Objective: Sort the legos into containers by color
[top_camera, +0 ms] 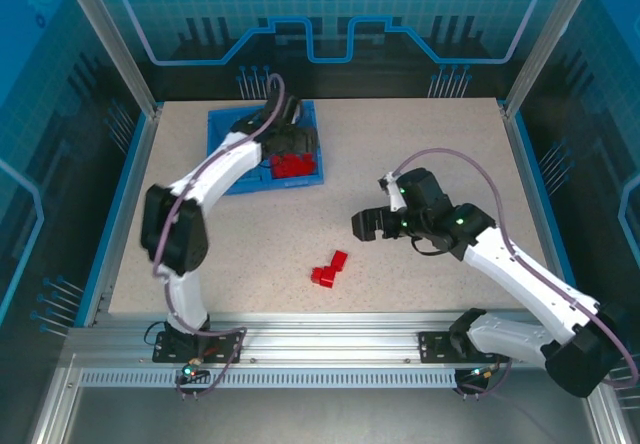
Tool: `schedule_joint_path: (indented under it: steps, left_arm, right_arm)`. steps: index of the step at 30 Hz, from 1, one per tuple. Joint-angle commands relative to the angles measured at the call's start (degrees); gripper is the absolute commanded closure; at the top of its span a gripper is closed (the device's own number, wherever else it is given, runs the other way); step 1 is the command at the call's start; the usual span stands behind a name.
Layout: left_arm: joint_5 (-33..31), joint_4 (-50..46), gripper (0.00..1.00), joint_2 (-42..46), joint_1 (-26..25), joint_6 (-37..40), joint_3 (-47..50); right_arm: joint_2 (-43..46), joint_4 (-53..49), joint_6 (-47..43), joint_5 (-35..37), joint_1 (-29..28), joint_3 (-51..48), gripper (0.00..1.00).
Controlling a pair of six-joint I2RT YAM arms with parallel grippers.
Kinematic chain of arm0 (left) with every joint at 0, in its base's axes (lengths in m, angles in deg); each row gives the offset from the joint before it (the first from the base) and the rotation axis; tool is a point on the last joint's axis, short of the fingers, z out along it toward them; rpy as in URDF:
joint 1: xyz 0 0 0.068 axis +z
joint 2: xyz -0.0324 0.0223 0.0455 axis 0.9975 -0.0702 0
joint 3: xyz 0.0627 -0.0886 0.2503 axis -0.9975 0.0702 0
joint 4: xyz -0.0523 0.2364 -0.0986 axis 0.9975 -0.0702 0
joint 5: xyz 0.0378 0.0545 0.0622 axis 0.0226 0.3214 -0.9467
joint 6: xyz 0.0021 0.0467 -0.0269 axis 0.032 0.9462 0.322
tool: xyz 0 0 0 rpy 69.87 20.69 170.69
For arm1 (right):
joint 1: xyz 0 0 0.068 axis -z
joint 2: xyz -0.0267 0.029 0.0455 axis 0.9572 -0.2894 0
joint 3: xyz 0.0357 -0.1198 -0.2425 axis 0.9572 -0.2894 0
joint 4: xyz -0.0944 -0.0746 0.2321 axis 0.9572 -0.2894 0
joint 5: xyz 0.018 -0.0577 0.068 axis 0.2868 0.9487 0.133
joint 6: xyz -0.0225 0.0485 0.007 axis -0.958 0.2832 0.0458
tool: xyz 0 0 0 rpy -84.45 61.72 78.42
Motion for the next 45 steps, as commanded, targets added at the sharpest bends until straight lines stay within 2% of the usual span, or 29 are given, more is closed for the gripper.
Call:
schedule_joint_path:
  steps: [1,5,9,14,18,19,28,31,35,41,45]
  left_arm:
    - [10.3,9.3,0.2,16.6,-1.2,4.6,10.2]
    - [17.4,16.0,0.16,33.4,-2.8,16.1,25.3]
    - [23.4,17.4,0.04,48.5,-5.6,32.0,40.3]
    - [26.5,11.5,0.01,62.7,-10.6,49.8,53.2]
    - [29.7,6.8,0.01,69.7,-12.0,60.1,58.8]
    - [30.8,6.0,0.01,70.8,-12.0,61.8,59.8]
    - [34.0,4.9,0.01,69.1,-11.9,66.2,60.7]
    - [34.1,5.3,0.01,68.6,-11.9,66.6,61.1]
    - [34.0,5.8,0.01,68.7,-11.9,66.6,61.3]
    - [32.5,7.9,0.01,69.5,-11.9,65.9,62.1]
    - [26.9,14.6,0.01,73.0,-11.8,62.3,64.6]
  right_arm:
    - [-5.5,-0.8,-5.7,1.4,-3.9,0.6,0.0]
    - [-16.2,-3.0,-5.4,1.4,-6.9,4.7,0.06]
    - [-25.6,-3.5,1.6,3.8,-10.4,8.8,0.13]
    - [-34.1,-5.5,16.5,6.5,-12.4,12.4,0.1]
    - [-38.7,-9.4,22.3,10.0,-14.0,15.3,0.09]
    - [-39.8,-10.3,23.4,10.1,-14.0,15.7,0.11]
    - [-43.1,-7.8,27.4,8.1,-14.0,14.1,0.41]
    - [-42.5,-7.2,27.7,8.4,-13.7,13.0,0.5]
    - [-40.4,-6.8,27.2,9.9,-13.2,11.6,0.67]
    - [-33.9,-10.8,22.9,19.4,-13.2,14.5,0.71]
    - [-27.8,-4.8,9.4,27.9,-13.6,17.3,0.72]
